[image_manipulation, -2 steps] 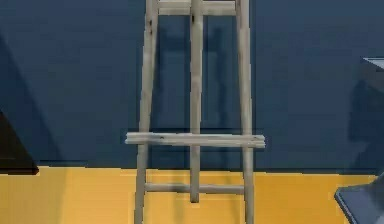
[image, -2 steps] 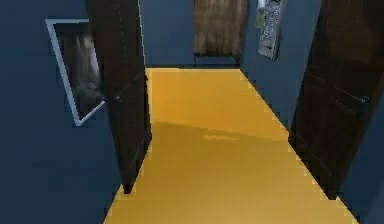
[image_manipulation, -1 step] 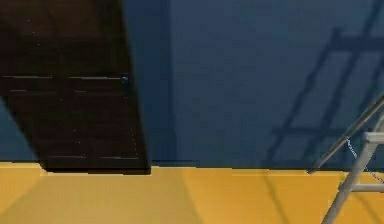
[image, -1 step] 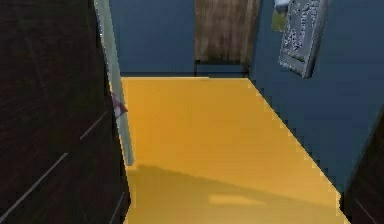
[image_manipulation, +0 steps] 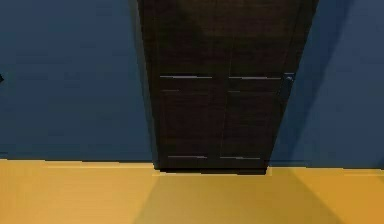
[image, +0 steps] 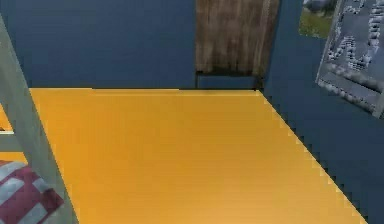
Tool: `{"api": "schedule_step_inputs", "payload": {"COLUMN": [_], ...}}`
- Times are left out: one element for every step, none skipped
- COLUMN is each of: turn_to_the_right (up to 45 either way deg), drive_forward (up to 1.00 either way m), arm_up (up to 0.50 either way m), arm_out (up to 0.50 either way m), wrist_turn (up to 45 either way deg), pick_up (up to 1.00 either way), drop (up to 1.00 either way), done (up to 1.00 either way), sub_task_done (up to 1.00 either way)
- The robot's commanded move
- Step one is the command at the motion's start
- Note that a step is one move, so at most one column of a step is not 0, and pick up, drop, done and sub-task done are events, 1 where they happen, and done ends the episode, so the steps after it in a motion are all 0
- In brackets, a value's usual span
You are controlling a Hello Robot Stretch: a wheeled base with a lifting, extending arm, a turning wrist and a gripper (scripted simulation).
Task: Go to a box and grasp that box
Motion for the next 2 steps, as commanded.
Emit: {"api": "schedule_step_inputs", "payload": {"turn_to_the_right": [-6.0,0.0], "drive_forward": [0.00,0.90], "arm_up": [0.00,0.00], "arm_out": [0.00,0.00], "wrist_turn": [0.0,0.0], "pick_up": [0.00,0.00], "drop": [0.00,0.00], "done": [0.00,0.00], "sub_task_done": [0.00,0.00]}}
